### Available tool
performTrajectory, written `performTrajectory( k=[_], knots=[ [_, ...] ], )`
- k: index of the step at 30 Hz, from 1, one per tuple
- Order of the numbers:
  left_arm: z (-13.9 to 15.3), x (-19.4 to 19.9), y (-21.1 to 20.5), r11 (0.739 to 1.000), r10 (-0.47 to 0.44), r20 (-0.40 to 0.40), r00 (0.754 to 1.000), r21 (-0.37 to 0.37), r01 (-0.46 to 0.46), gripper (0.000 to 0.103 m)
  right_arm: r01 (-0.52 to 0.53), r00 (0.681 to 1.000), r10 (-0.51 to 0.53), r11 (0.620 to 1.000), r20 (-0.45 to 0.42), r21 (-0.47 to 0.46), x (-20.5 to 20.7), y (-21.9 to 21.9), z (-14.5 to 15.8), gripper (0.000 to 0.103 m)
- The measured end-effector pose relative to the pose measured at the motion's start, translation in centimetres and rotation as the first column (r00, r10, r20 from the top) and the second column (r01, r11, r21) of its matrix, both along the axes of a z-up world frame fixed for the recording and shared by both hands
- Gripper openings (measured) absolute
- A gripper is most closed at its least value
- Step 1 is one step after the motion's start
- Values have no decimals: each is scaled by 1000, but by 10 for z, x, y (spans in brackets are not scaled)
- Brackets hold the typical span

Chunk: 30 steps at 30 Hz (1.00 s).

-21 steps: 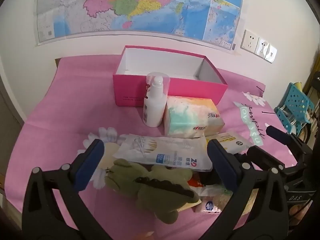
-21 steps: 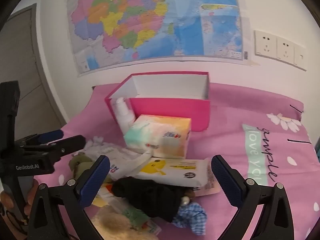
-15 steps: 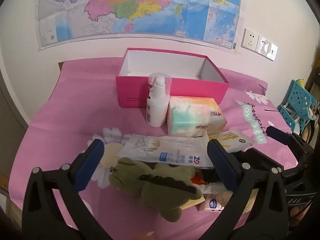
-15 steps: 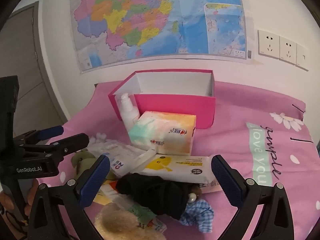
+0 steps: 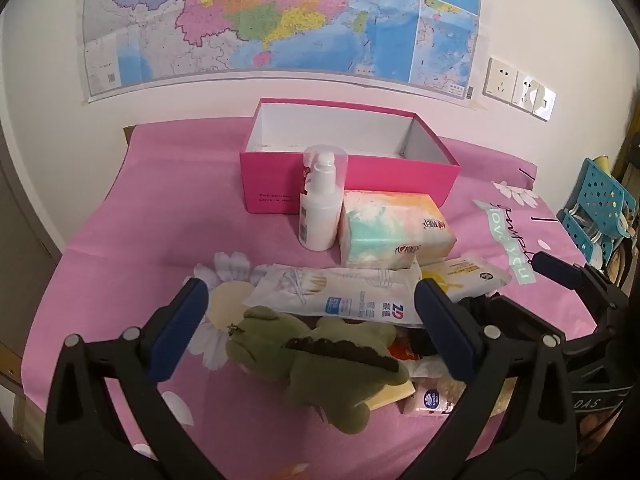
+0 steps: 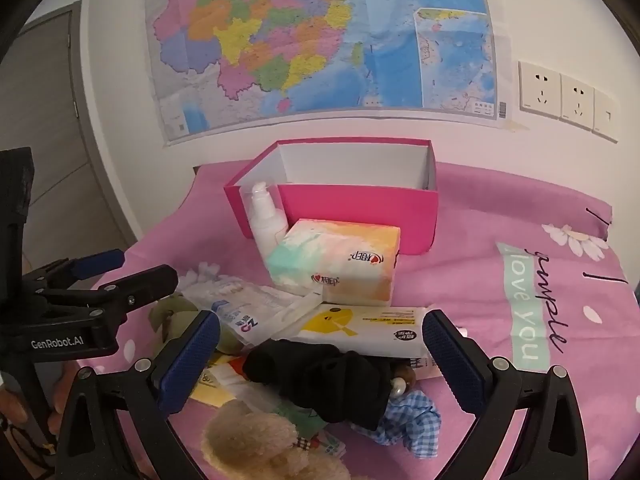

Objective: Organize soft objects

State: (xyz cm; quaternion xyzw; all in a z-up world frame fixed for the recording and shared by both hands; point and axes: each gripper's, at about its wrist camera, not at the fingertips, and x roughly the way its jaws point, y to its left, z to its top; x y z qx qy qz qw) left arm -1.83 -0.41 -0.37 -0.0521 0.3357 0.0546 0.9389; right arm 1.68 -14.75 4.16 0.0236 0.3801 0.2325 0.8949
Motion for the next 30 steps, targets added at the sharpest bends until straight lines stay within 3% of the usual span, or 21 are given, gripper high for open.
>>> performTrajectory(
  k=[30],
  knots=[
    [1, -7, 2, 1000, -3, 0, 1000, -1, 3, 103, -13, 1000, 12, 999, 15, 36, -6, 0, 2, 103]
  ],
)
